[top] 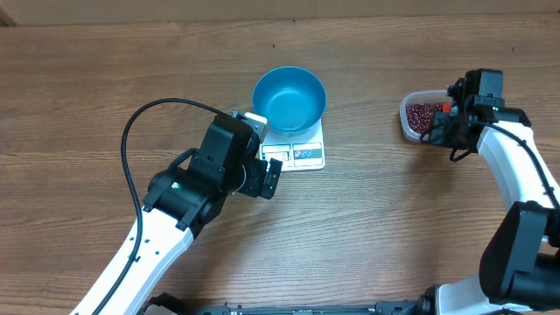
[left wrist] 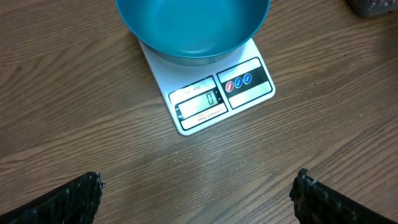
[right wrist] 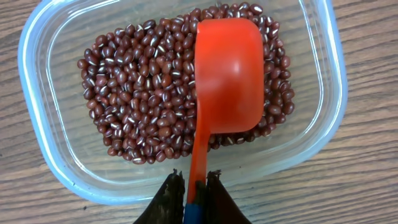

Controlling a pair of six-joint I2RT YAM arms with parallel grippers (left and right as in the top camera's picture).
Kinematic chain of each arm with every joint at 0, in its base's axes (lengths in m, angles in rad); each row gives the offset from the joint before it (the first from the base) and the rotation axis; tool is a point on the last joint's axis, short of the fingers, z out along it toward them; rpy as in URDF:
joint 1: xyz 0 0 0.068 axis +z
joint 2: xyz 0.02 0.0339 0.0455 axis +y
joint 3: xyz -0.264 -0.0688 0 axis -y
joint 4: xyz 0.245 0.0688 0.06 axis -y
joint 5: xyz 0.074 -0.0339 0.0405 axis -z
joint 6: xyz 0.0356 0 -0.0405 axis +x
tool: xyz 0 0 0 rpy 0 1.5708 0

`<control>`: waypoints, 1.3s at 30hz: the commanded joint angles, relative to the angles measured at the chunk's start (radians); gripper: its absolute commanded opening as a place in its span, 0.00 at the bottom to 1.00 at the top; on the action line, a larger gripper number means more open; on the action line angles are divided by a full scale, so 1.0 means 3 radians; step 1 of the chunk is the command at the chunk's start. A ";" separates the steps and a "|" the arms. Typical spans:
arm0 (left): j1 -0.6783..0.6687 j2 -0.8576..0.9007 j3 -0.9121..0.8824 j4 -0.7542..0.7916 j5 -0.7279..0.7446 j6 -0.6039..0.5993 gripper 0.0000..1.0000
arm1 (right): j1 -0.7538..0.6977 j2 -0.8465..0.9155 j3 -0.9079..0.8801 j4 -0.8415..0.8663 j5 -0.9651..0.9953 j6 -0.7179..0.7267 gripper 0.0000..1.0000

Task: Scoop item into bowl and weigh 150g on scale
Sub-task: 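Lower the red cup into the beans with the right gripper, then push the red cup through the beans to scoop with the right gripper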

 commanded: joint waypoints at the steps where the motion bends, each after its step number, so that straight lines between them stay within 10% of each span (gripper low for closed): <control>1: 0.0005 0.0004 0.0079 0.0013 0.0036 0.0064 1.00 | -0.0022 0.0037 0.0052 0.0018 0.0057 -0.0014 0.13; 39: 0.0005 0.0004 0.0079 0.0013 0.0036 0.0064 0.99 | -0.0022 0.0037 0.0217 0.0622 0.0259 -0.0014 0.15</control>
